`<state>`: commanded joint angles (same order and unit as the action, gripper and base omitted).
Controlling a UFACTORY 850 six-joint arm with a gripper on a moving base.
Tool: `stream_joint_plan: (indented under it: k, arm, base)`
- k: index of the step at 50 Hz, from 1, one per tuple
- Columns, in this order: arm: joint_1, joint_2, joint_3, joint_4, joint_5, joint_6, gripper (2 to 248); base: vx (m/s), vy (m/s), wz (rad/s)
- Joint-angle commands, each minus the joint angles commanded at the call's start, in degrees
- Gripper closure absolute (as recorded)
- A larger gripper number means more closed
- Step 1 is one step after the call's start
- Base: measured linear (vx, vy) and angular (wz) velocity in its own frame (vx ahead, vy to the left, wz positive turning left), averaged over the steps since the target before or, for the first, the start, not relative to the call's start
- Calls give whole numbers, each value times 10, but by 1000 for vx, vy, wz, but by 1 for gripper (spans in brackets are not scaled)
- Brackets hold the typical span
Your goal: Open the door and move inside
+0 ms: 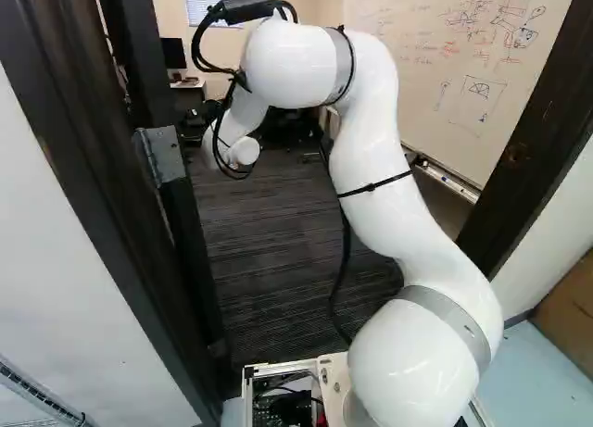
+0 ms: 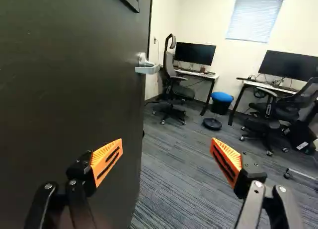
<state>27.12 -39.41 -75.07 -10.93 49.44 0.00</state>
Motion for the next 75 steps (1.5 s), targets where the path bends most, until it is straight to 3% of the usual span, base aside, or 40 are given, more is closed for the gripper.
stream_joint_plan:
  k: [42,75]
  arm:
    - [-52,56,75,1,0,0,3]
    - [-91,117,155,37,0,0,3]
  base:
    - [0,0,0]
    - [0,0,0]
